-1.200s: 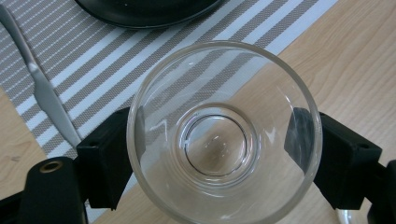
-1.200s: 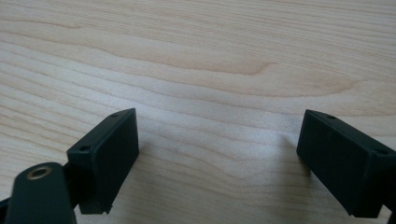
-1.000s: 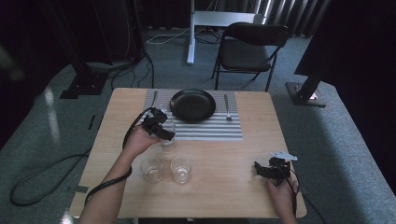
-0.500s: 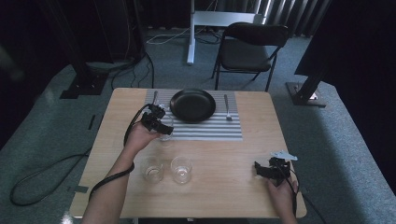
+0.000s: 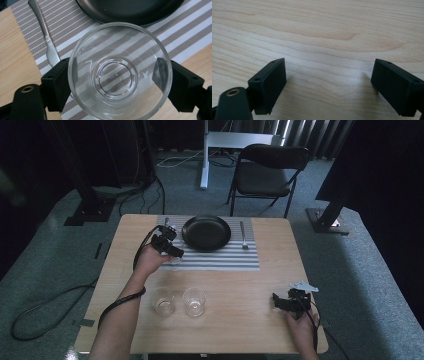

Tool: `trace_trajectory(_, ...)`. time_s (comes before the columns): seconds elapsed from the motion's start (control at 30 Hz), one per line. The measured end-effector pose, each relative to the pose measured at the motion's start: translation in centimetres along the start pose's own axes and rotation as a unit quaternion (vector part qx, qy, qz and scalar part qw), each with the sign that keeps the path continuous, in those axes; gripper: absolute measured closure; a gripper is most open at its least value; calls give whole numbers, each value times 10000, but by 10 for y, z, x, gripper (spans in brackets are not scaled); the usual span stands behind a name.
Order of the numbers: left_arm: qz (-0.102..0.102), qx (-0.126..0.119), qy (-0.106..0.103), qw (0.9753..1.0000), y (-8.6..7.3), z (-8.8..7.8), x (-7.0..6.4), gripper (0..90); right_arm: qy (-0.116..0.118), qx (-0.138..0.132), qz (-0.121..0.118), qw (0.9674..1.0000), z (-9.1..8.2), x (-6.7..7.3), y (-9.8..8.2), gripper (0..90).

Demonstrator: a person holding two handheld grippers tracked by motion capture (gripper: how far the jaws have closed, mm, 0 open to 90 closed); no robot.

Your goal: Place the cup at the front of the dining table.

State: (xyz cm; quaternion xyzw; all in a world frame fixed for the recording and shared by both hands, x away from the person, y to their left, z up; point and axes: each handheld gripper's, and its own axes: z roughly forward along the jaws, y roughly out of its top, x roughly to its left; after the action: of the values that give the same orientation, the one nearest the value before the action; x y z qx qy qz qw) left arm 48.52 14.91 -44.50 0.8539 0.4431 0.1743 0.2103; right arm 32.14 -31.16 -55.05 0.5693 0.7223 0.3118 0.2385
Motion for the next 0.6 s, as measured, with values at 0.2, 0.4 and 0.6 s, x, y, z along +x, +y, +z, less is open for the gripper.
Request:
trace_trajectory(0.2, -20, -33, -31, 10000, 6, 7, 4, 186, 1, 1, 1, 10000, 0, 0, 0, 123)
trace_trajectory(0.4, -87, -46, -28, 9999, 13, 10, 9, 186, 1, 0, 0, 10000, 0, 0, 0, 123)
trace_trajectory(0.6, -119, 6, -20, 9999, 17, 17, 13, 186, 0, 0, 0, 10000, 0, 0, 0, 123)
